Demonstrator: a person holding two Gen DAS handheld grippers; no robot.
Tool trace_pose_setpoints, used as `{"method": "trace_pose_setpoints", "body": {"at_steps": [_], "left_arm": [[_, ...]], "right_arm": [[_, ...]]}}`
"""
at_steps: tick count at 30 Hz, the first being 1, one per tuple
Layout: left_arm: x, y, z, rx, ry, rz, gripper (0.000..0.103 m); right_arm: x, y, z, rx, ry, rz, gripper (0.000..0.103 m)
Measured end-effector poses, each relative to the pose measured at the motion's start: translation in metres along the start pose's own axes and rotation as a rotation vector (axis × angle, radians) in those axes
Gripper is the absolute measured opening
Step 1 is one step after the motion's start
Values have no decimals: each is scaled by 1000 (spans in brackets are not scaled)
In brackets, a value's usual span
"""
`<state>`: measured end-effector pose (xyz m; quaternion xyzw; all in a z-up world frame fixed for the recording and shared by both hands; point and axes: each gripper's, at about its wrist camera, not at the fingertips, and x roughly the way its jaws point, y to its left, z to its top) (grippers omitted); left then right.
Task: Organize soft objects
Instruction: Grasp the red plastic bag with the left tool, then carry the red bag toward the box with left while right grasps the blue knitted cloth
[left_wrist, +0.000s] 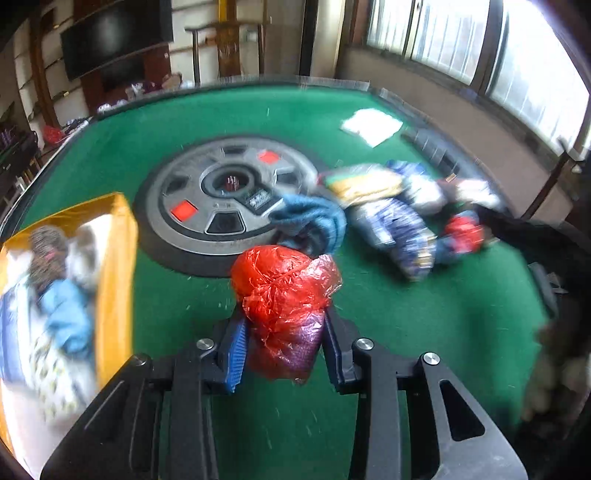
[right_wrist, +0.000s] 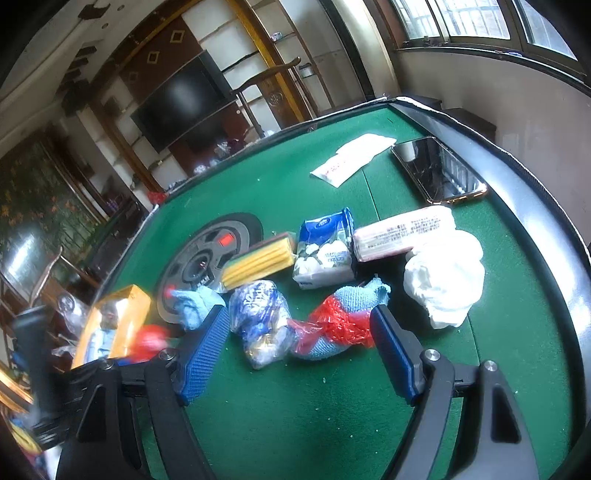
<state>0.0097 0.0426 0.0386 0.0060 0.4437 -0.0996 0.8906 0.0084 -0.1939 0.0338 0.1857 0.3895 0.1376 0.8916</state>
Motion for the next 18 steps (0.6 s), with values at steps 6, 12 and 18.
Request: {"method": "trace_pose_setpoints", "body": {"at_steps": [6,12,18], "left_arm": [[-88,20,-36,-99,-163,-145,33],[-128,73,-76,-215,-222,-158,33],[-135,146,-108,-351,-196,-81,33]], "right_arm": [[6,6,-5,-48,15,-6,74],[10,29,-12,-112,28,-6,74],[18,92,-27,-227,124,52,74]]}}
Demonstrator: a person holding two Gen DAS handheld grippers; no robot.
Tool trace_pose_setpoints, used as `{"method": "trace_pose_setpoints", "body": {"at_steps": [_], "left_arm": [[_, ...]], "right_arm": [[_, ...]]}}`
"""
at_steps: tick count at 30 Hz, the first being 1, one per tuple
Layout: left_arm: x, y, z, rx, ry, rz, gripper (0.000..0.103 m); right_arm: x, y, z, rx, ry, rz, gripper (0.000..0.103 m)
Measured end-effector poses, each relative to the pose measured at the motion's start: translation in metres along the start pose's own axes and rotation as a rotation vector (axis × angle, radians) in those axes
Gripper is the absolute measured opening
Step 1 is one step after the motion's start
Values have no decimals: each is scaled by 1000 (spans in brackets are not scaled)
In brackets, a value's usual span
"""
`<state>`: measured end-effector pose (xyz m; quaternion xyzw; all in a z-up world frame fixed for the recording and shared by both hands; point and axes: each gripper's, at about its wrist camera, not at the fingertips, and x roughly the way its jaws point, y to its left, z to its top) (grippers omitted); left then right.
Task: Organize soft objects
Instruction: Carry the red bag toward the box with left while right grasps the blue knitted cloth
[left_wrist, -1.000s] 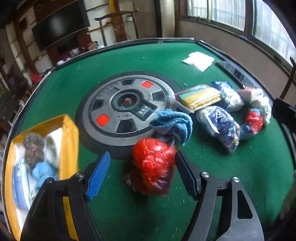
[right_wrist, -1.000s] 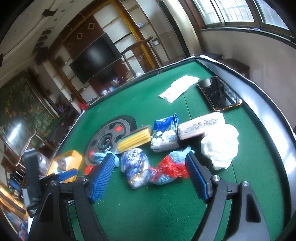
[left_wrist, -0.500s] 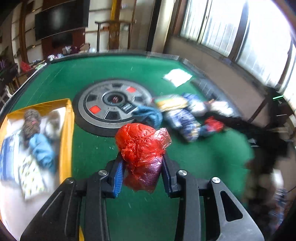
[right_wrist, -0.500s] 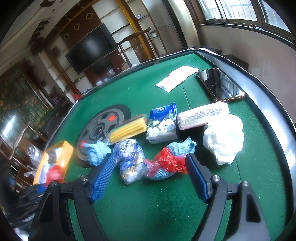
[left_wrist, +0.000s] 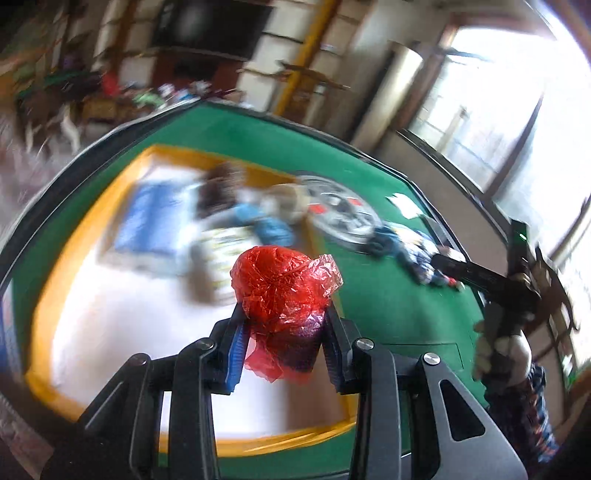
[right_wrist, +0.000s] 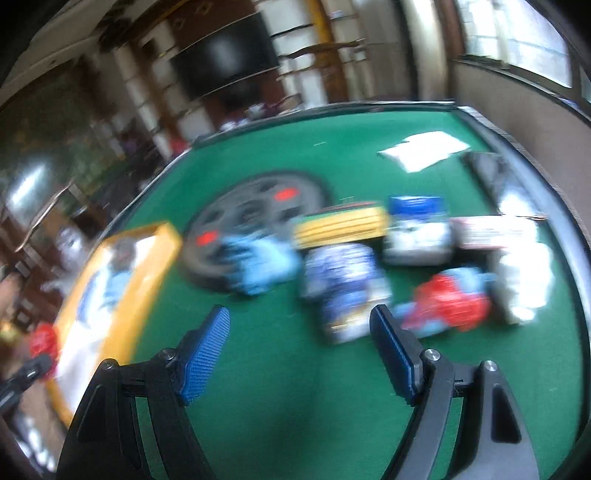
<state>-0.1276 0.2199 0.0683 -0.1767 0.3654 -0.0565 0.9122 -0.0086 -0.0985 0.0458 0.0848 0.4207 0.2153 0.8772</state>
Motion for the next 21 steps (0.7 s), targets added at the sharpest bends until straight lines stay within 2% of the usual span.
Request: {"method": "trace_pose_setpoints", "body": {"at_steps": [2,4,6,9,11,12,13,15,16,18,19,21], "left_arm": [[-4,29,-4,-67,2,11,33],[-12,54,-10,-125,0,27,33],[-18,70,-15,-161,-12,34,33],[-27,85,-19,-190,-29,36,33],[-33,90,-23,-201,-37,33,33],[-33,92,-24,-205,-40,30,33],[-36,95,-25,-210,-43,27,33],[-37,99,-26,-216,-39,19,33],[-37,100,-25,-217,-36,13,33],[-36,101,-24,-218,-35,-6,33],[-35,101,-23,-213,-35,-16,33],[-33,99,-21,-204,-34,-41,33]], "right_arm": [[2,30,0,-19,28,110,74],[9,64,4,-3,91,308,74],[29,110,9,45,193,562,74],[70,187,14,47,327,762,75],[100,228,12,38,406,794,75],[122,250,9,34,455,781,75],[138,263,5,32,489,756,75],[170,276,-5,35,552,644,74],[174,276,-6,34,559,618,69],[151,266,2,6,512,680,69],[134,256,8,-18,469,681,69],[91,223,22,-91,341,622,70]]}}
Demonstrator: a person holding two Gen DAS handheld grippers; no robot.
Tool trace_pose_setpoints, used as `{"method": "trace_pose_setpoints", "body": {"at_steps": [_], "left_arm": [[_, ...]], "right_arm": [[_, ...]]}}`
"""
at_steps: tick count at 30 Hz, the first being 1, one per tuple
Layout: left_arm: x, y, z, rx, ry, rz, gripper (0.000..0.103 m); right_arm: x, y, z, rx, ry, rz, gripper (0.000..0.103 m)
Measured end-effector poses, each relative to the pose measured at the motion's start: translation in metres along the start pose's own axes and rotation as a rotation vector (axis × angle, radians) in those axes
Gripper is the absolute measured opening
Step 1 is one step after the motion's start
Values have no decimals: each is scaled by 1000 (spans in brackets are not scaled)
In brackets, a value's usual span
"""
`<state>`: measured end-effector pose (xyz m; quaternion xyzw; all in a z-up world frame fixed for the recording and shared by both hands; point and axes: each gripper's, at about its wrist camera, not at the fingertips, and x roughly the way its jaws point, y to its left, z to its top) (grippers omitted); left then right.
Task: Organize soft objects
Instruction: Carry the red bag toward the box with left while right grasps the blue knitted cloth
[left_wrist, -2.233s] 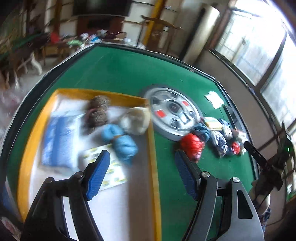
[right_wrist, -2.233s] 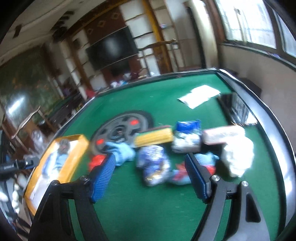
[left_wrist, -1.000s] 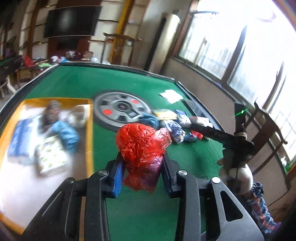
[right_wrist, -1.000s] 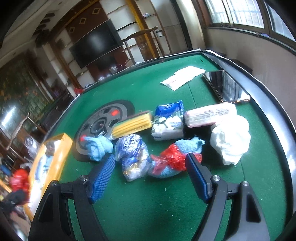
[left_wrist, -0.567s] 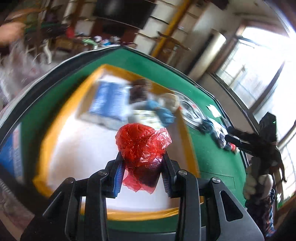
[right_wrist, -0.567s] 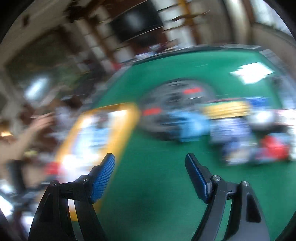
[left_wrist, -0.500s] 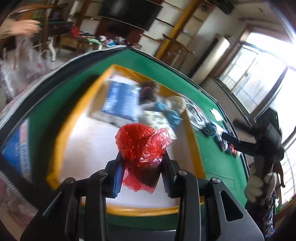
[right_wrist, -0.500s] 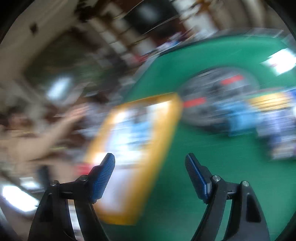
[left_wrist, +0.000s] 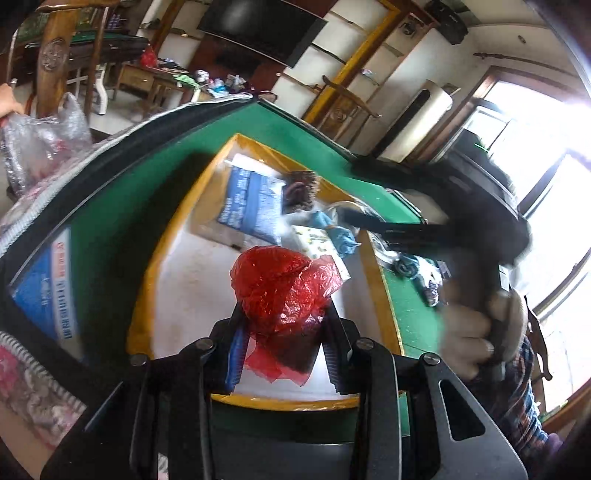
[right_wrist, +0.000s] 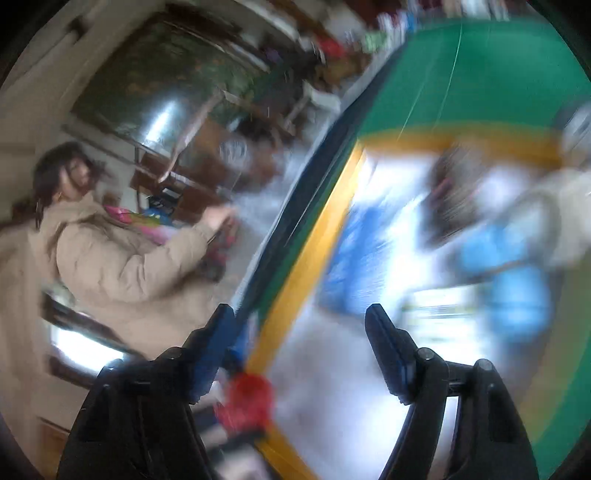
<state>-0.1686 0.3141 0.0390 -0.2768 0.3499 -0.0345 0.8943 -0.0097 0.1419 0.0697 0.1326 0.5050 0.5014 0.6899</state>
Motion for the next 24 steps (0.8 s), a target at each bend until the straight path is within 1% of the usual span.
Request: {"method": "trace_pose_setpoints", "body": {"at_steps": [1,2,3,4,5,6,7,8,9,11,14,15,16,17,18,19,21,24], "left_arm": [[1,-2,0,1,1,-15,33],[4,-4,-1,4,4,-29,33],[6,-6,-1,7,8,-39,33],[10,-8,-2,11,16,-52,33],[14,-10,-3,12,25,-64,33],[17,-13,-3,14,31,-73,33],[20,-16,-4,18,39,-79,33],[24,-19,-5,23,46,-79,33],[26,-22,-5,25,51,-78,33],[28,-27,-6,28,64,-72,33],[20,-33,-7,40,58,-44,33],[18,-34,-6,42,52,-34,33],[15,-33,-5,41,45,-20,33],[12,-32,-3,38,39,-8,33],[9,-29,-2,35,34,3,33],[7,-26,-2,31,30,11,33],[4,-20,-1,25,21,29,33],[6,-15,2,21,23,62,33]], "right_arm": [[-33,-7,-5,-32,-53,-74,72],[-62,-18,-7,-46,-100,-169,73],[-97,-36,-14,-53,-156,-322,74],[-116,-51,-15,-55,-181,-435,74],[-133,-69,-19,-50,-184,-554,74],[-147,-87,-24,-36,-174,-652,74],[-158,-104,-29,-19,-169,-729,74],[-164,-119,-33,-4,-157,-767,74],[-165,-129,-35,1,-143,-778,74],[-154,-141,-34,-7,-119,-784,74],[-127,-144,-24,-36,-97,-790,73],[-114,-145,-17,-46,-91,-805,73],[-103,-146,-14,-51,-78,-837,69],[-95,-148,-12,-51,-64,-864,62],[-91,-148,-11,-47,-54,-882,47],[-93,-150,-16,-41,-61,-907,41],[-104,-151,-21,-10,-95,-865,37],[-127,-139,-31,10,-159,-825,37]]}}
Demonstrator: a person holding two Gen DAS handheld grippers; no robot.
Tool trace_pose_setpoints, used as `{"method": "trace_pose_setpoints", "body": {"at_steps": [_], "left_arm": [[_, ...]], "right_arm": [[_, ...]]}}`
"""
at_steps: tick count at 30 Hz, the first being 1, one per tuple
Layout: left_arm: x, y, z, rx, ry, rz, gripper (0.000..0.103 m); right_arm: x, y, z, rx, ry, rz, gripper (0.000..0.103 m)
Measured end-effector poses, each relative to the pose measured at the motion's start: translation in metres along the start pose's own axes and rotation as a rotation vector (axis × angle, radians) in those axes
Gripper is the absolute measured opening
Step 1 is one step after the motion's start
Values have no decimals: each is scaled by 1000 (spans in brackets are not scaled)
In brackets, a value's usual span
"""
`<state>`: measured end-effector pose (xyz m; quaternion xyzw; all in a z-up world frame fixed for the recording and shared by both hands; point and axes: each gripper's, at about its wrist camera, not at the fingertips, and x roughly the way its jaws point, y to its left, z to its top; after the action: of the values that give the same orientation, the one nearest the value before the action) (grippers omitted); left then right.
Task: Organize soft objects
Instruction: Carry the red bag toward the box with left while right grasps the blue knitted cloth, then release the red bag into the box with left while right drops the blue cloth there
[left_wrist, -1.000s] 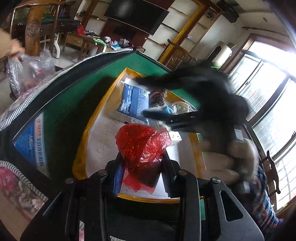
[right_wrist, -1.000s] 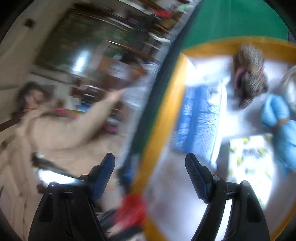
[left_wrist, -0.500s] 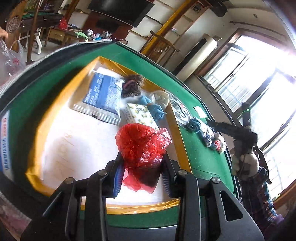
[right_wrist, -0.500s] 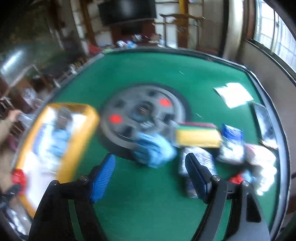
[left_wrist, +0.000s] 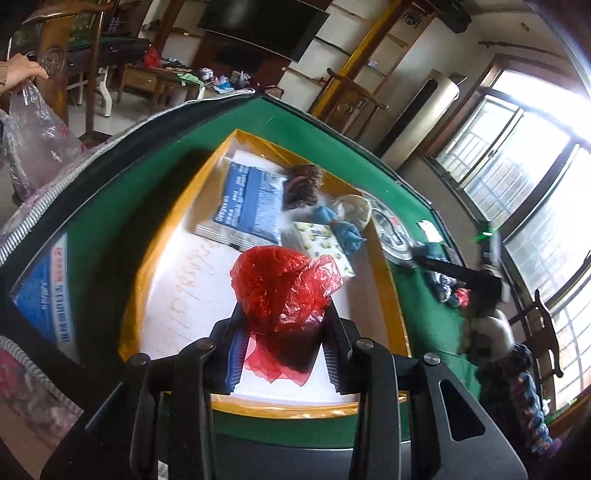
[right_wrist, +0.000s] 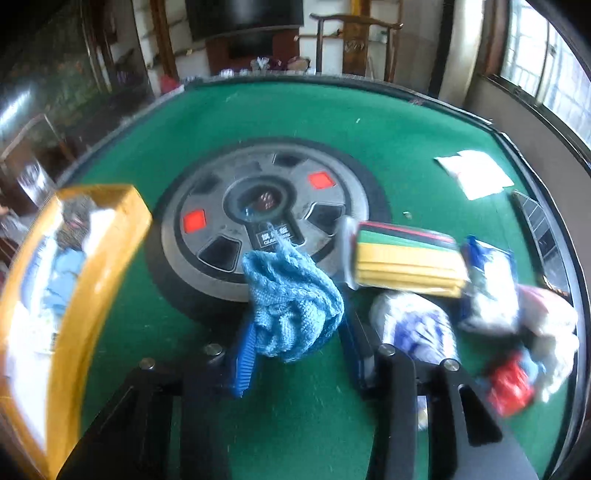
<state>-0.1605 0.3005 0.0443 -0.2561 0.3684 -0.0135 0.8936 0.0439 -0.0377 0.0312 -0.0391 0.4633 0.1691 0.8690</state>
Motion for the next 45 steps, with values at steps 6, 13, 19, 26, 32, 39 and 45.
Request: {"method": "trace_pose_setpoints", "body": {"at_steps": [6,13,19,26,32,39,45], "left_arm": [[13,-3,2,29,53,66,33],[55,-2,26,73,195,166,33],[99,3,53,63,270,261,36],[98,17,64,-53,227,201,51],[44,20,45,-70,116,120,51],[-17,26,29,-82,-61,93,61],[-33,39,16,-134,-95,64,61]], "right_arm": [[-58,14,-11,10,-86,179,37],[-93,76,-38,-97,-97,350,37],[-95,124,-65,-182,-52,413,37],[-85,164,-78,-256,-7,434,38],[-67,206,-84,-340,45,434,38],[-37,246,-83,-398,114,392,38],[-15,265,-82,-420,161,312,46]]}}
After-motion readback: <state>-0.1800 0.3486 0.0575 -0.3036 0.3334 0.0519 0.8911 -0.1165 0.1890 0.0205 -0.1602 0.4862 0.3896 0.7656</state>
